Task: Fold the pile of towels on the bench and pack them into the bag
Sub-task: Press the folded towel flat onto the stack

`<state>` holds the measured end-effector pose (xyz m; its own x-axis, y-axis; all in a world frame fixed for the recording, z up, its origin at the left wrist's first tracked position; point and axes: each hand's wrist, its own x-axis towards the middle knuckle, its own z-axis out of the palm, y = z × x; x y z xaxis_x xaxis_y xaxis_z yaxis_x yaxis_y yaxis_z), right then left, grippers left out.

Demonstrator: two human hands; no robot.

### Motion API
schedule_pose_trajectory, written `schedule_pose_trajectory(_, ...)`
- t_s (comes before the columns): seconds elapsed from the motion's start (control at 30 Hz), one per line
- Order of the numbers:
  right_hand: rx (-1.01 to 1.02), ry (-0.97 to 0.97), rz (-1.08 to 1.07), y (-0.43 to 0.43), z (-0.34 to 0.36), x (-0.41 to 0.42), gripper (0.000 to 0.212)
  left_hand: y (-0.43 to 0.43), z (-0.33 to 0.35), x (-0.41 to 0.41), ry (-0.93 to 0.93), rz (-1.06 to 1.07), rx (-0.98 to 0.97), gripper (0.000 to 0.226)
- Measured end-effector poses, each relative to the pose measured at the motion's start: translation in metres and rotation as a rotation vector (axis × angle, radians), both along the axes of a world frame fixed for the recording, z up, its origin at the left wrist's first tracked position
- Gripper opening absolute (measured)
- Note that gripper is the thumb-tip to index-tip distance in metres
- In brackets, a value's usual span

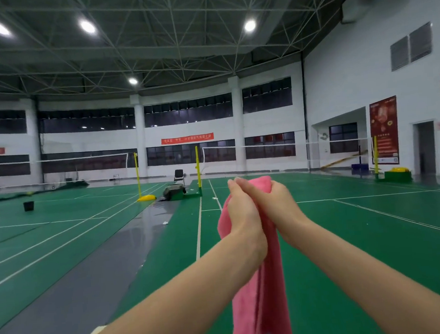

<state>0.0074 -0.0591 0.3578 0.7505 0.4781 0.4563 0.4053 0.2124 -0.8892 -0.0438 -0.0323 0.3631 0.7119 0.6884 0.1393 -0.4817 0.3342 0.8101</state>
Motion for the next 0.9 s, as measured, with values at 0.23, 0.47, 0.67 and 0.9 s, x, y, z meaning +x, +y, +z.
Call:
schedule_pose_trajectory(0.23,0.356,0.434,0.329,-0.005,-0.009,0.02,0.01,0.007,0.01,-0.018,-0.155,-0.345,0.084,0.058)
schedule_pose_trajectory(0.47,0.18,0.261,0.326,-0.039,0.037,0.027,0.011,0.085,0.011,-0.025,0.2,0.088,1.158,0.066)
schedule_pose_trajectory(0.67,0.07,0.043,0.271,-0.049,0.063,0.033,0.015,0.088,-0.007,-0.017,0.237,-0.256,1.159,0.023)
schedule_pose_trajectory(0.9,-0.129,-0.089,0.11,-0.07,0.042,0.053,0.014,0.094,0.007,-0.033,0.16,-0.223,1.36,0.068)
